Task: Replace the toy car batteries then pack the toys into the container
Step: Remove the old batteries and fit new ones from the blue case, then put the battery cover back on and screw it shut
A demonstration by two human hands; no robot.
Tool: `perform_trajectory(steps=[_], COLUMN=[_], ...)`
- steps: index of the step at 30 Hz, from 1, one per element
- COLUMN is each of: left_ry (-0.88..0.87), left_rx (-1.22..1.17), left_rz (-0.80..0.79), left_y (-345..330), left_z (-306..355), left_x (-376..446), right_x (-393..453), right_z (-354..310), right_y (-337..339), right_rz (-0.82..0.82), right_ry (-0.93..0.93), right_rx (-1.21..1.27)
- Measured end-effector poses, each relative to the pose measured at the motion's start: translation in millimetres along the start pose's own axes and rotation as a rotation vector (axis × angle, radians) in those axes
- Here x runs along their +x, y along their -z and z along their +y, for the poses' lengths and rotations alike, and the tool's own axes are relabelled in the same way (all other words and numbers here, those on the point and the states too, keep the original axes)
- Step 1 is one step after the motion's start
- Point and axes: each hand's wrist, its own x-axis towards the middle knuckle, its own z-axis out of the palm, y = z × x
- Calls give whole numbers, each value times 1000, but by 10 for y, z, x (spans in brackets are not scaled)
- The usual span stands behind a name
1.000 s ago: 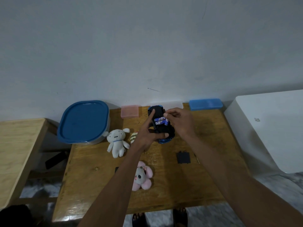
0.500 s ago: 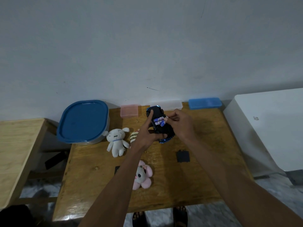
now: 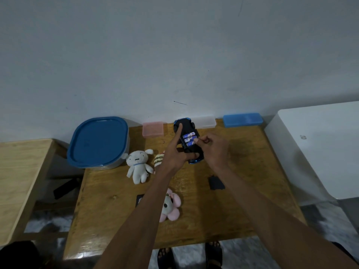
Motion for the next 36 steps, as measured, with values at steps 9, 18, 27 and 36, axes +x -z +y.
perform_trajectory(steps=[9, 18, 27, 36], left_ry=[-41, -34, -16, 55], left_rx=[-3, -79, -1, 33], left_rz=[30, 37, -2, -68], left_y=[-34, -14, -115, -182], left_z=[53, 161, 52, -150], left_x=[2, 19, 64, 11], right_x=[135, 243, -264, -670], right_z=[-57, 37, 696, 1029], right_y=[50, 224, 25, 0], right_rz=[-105, 100, 19, -138], right_ry=[12, -208, -453, -587], right_rx=[-99, 66, -194, -401])
